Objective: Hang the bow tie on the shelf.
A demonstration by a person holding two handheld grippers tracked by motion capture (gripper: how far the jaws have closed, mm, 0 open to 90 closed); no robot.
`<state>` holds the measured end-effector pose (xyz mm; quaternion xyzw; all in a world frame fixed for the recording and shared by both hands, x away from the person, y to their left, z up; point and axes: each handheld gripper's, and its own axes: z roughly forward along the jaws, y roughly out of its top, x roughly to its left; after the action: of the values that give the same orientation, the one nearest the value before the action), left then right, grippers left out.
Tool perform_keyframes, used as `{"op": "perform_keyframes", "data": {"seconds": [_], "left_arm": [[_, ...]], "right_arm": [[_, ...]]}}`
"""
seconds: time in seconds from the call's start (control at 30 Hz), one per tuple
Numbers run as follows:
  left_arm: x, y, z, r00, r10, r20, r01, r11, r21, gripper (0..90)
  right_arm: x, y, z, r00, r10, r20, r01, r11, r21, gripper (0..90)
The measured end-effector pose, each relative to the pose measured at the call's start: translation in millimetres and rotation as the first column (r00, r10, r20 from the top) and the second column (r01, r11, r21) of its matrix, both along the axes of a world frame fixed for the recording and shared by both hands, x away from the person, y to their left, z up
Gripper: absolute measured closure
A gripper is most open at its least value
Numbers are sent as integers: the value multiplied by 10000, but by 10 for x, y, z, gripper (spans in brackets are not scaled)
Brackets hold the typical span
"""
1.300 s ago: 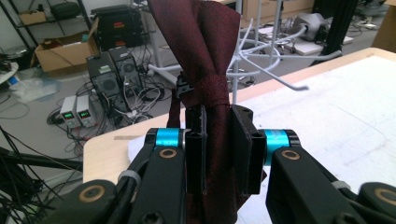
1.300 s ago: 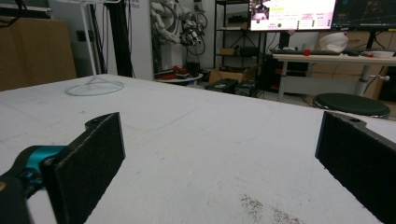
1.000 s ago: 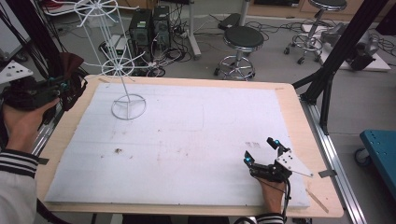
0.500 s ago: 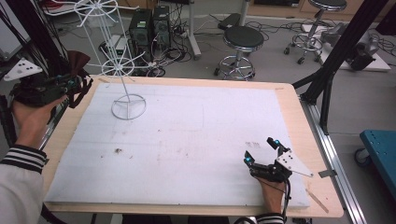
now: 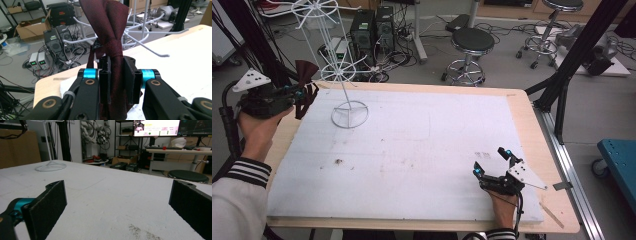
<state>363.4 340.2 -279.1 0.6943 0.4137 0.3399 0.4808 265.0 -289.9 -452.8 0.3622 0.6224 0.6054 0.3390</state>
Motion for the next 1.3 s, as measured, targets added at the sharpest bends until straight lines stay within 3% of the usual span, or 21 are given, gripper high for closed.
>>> {"op": "perform_keyframes", "data": {"seconds": [0.53, 0.7, 0.87, 1.3], "left_arm": [[62, -183, -215, 9990, -141, -431, 146, 9998, 110, 763], [102, -194, -295, 9974, -213, -691, 223, 9997, 140, 763], [113, -187, -391, 9962, -257, -827, 247, 9996, -132, 763], [128, -188, -527, 9920, -341, -1217, 340, 9994, -25, 763]], "right_arm": [[-2, -1, 1, 10000, 6, -30, -6, 10000, 4, 7], [-1, -2, 0, 10000, 11, -20, -11, 10000, 2, 7], [-1, -2, 1, 10000, 3, -28, -3, 10000, 14, 7], [-1, -1, 0, 10000, 6, -9, -6, 10000, -5, 7]]}}
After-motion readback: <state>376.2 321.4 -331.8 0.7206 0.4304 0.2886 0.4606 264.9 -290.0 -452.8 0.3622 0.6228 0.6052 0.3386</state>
